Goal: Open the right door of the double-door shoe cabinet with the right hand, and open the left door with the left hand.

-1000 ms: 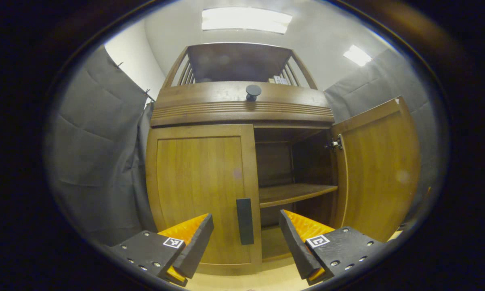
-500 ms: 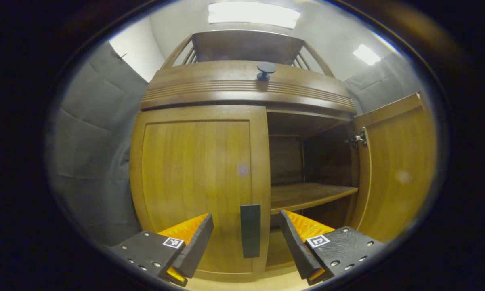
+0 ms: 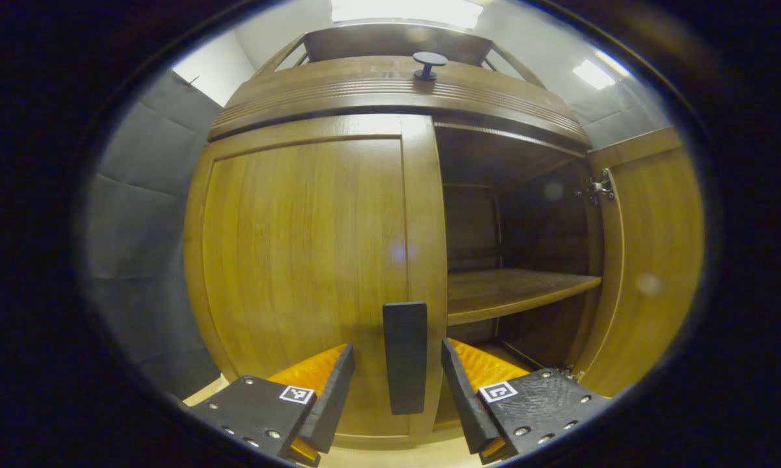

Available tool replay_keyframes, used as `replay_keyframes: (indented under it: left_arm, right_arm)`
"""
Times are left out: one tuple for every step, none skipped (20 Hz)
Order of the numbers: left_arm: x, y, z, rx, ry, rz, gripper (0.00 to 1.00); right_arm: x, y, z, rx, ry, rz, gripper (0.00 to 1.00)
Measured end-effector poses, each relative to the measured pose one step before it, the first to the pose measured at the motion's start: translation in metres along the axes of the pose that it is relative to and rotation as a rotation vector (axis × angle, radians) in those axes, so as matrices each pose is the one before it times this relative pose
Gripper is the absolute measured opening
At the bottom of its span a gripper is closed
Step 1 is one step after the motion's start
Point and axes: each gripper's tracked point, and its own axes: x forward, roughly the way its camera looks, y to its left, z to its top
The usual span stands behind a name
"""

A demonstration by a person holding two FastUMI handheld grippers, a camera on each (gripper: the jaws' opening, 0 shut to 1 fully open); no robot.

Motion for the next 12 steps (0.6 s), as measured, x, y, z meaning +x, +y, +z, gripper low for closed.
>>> replay_keyframes:
  left_arm:
    - [0.00290, -0.00307, -0.00212, -0.00067, 0.00727, -0.01334, 0.76]
    - [-0.00112, -0.00144, -0.00531, -0.00524, 0.00857, -0.00058, 0.84]
    - [0.00990, 0.00001, 0.00081, -0.00462, 0.01179, -0.00522, 0.73]
    - [-0.00082, 0.00027, 0.00201, 0.00330, -0.00400, 0.00760, 0.63]
    - [-0.00269, 0.00234, -0.00252, 0.00073, 0.00672, -0.00202, 0.53]
    - [-0.00078, -0.00140, 0.00265, -0.00439, -0.00147, 0.00170, 0.42]
    - [0.00057, -0.00032, -0.00257, -0.01115, 0.00246, 0.00417, 0.32]
    - [-0.00329, -0.00034, 0.00058, -0.00382, 0.00266, 0.00163, 0.22]
    - [-0.00289, 0.00369, -0.00069, -0.00415, 0.00100, 0.00096, 0.19]
    - [-0.00093, -0.00010, 0.00261, 0.00129, -0.00130, -0.00029, 0.17]
    - [-0.00147, 0.00072, 0.00089, 0.00130, -0.00224, 0.00033, 0.21]
    - [0.00114, -0.00038, 0.00098, 0.00053, -0.00070, -0.00071, 0.17]
  right_arm:
    - [0.00075, 0.00039, 0.00001, 0.00572, 0.00067, -0.00110, 0.94]
    - [0.00289, -0.00072, 0.00033, 0.00679, 0.00065, 0.00045, 0.94]
    - [0.00111, -0.00090, -0.00104, 0.00565, 0.00089, 0.00161, 0.94]
    - [0.00002, 0.00009, 0.00060, 0.00317, -0.00082, 0.00419, 0.94]
    - [0.00054, 0.00029, 0.00002, 0.00013, -0.00041, 0.00515, 0.94]
    - [-0.00011, 0.00060, 0.00073, -0.00292, -0.00021, 0.00702, 0.94]
    - [0.00095, 0.00116, 0.00032, -0.00529, -0.00154, 0.00700, 0.94]
    - [0.00040, 0.00128, 0.00021, -0.00438, -0.00284, 0.00661, 0.94]
    - [0.00045, 0.00105, 0.00023, -0.00213, -0.00242, 0.00725, 0.94]
    - [-0.00129, 0.00102, -0.00025, 0.00193, -0.00137, 0.00866, 0.94]
    - [-0.00189, 0.00072, -0.00155, 0.00139, 0.00132, 0.00898, 0.94]
    - [-0.00112, 0.00080, -0.00124, 0.00112, 0.00176, 0.00833, 0.93]
